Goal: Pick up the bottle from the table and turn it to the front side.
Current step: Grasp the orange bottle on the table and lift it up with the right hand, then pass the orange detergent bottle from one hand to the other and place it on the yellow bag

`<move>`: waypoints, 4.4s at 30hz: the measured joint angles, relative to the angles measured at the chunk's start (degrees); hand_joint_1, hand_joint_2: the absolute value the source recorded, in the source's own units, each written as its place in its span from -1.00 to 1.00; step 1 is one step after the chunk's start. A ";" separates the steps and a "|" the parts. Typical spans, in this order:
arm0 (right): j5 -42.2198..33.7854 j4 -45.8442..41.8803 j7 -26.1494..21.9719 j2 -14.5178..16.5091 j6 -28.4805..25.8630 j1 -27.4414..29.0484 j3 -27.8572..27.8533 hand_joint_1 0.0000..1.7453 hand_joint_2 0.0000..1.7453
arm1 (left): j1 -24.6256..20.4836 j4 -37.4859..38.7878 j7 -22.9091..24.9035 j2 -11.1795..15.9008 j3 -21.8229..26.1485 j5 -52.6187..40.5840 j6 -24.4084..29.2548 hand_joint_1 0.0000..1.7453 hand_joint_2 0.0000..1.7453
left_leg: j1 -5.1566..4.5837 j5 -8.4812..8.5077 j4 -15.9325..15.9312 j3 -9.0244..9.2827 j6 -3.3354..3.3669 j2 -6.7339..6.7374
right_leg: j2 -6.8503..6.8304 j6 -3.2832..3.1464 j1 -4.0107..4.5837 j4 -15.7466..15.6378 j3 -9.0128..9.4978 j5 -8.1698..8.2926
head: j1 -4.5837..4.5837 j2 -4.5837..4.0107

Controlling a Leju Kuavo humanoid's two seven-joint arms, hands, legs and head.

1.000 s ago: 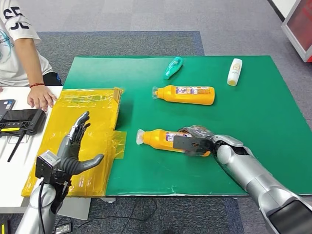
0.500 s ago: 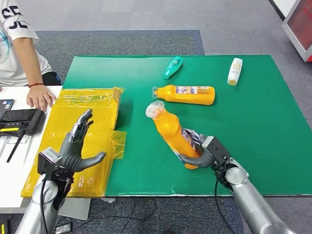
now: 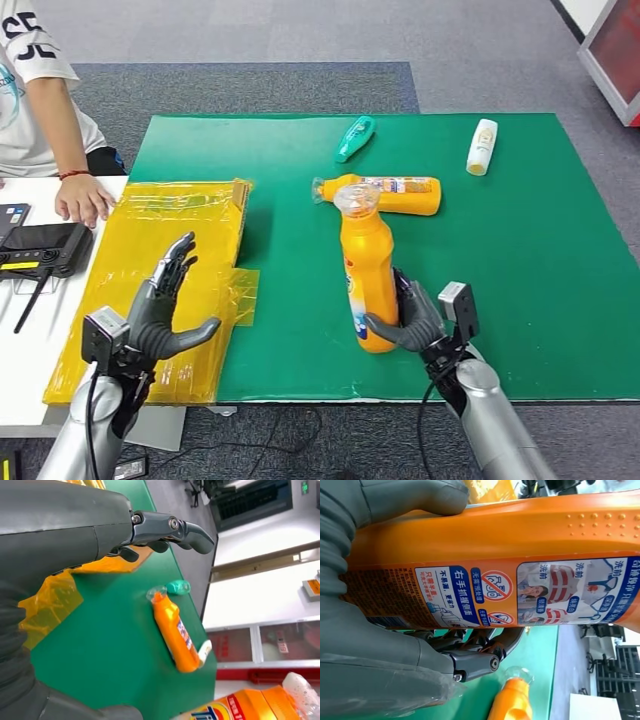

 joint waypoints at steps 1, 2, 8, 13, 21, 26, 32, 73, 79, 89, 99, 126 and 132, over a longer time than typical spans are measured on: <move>-0.13 -0.02 -0.11 0.26 0.24 0.01 -0.01 1.00 1.00 | -0.04 0.17 0.01 0.01 -0.04 0.93 -0.86 -1.00 1.00 | 0.00 0.00 0.00 0.00 0.00 0.00 | 0.00 0.00 0.00 0.00 0.00 0.00 | 0.00 0.01; -0.25 -0.03 -0.22 0.51 0.49 -0.02 0.01 1.00 1.00 | -0.11 0.36 0.01 0.02 -0.09 1.94 -1.78 -1.00 1.00 | 0.00 0.00 0.00 0.00 0.00 0.00 | 0.00 0.00 0.00 0.00 0.00 0.00 | 0.00 0.01; -0.52 -0.04 -0.52 2.31 1.44 -1.14 0.57 1.00 1.00 | -1.83 3.29 -0.23 0.83 -0.69 10.65 -10.58 -1.00 1.00 | 0.00 0.07 0.00 -0.03 0.01 0.00 | 0.00 0.02 0.00 0.00 -0.01 0.05 | -0.01 0.00; 0.32 -0.04 -0.72 3.50 0.52 -2.37 2.34 1.00 1.00 | -3.54 7.06 1.04 1.84 -1.31 22.65 -21.72 -1.00 1.00 | 0.00 0.10 0.00 -0.04 0.00 0.00 | 0.00 0.01 0.00 0.01 -0.03 0.07 | 0.00 0.00; 7.24 -0.49 -0.54 5.68 -5.72 -3.78 7.96 1.00 1.00 | -5.66 11.55 6.22 3.10 -2.51 33.06 -28.63 -1.00 1.00 | 0.00 0.12 0.00 -0.03 0.00 0.00 | 0.00 0.00 0.00 0.01 -0.04 0.08 | 0.00 0.01; 10.34 -0.49 -1.08 6.55 -8.33 -4.32 10.39 1.00 1.00 | -6.68 13.65 9.70 3.95 -3.77 36.60 -29.15 -1.00 1.00 | 0.00 0.12 0.00 -0.04 0.00 0.00 | 0.00 0.00 0.00 0.01 -0.04 0.08 | 0.00 0.00; 14.25 -0.51 -1.87 7.40 -11.52 -4.82 12.47 1.00 1.00 | -8.75 16.04 11.41 5.68 -5.30 36.98 -26.75 -1.00 1.00 | 0.00 0.12 0.00 -0.01 -0.01 0.00 | 0.00 -0.01 0.01 0.02 -0.03 0.08 | -0.01 0.01; 19.19 7.82 -1.79 10.94 -15.65 -12.04 13.96 1.00 1.00 | -25.42 20.45 19.19 9.91 -16.23 40.43 -24.77 -1.00 1.00 | 0.00 0.23 0.00 -0.01 -0.08 0.00 | 0.00 -0.01 0.01 0.03 -0.04 0.16 | -0.01 0.00; 19.05 9.77 -1.82 11.69 -15.68 -13.68 13.94 1.00 1.00 | -27.08 21.90 19.89 9.15 -18.34 42.74 -25.74 -1.00 1.00 | 0.00 0.23 0.00 0.00 -0.09 0.00 | 0.00 -0.01 0.01 0.03 -0.04 0.17 | -0.01 0.00; 18.53 10.64 -1.71 12.85 -15.52 -14.14 13.96 1.00 1.00 | -28.04 23.79 20.09 8.10 -20.80 44.57 -27.12 -1.00 1.00 | 0.00 0.21 0.00 0.02 -0.08 0.00 | 0.00 -0.03 0.01 0.03 -0.01 0.14 | 0.00 0.00; 19.39 10.45 -0.96 13.38 -15.62 -14.00 15.15 1.00 1.00 | -28.12 24.76 19.20 7.67 -21.16 44.09 -26.94 -1.00 1.00 | 0.00 0.22 0.00 0.03 -0.09 0.00 | 0.00 -0.04 0.01 0.03 -0.01 0.14 | -0.01 0.00; 22.28 13.58 0.08 14.64 -19.32 -13.82 19.25 1.00 1.00 | -26.83 25.36 14.85 7.54 -20.92 38.10 -23.86 1.00 1.00 | 0.00 0.21 0.00 0.00 -0.09 0.00 | 0.00 -0.05 0.01 0.03 -0.04 0.13 | -0.02 0.00; 22.26 14.10 0.15 14.74 -19.22 -13.81 19.29 1.00 1.00 | -26.44 25.36 14.48 7.37 -20.70 37.58 -23.87 1.00 1.00 | 0.00 0.21 0.00 0.00 -0.09 0.00 | 0.00 -0.05 0.01 0.03 -0.04 0.13 | -0.01 0.00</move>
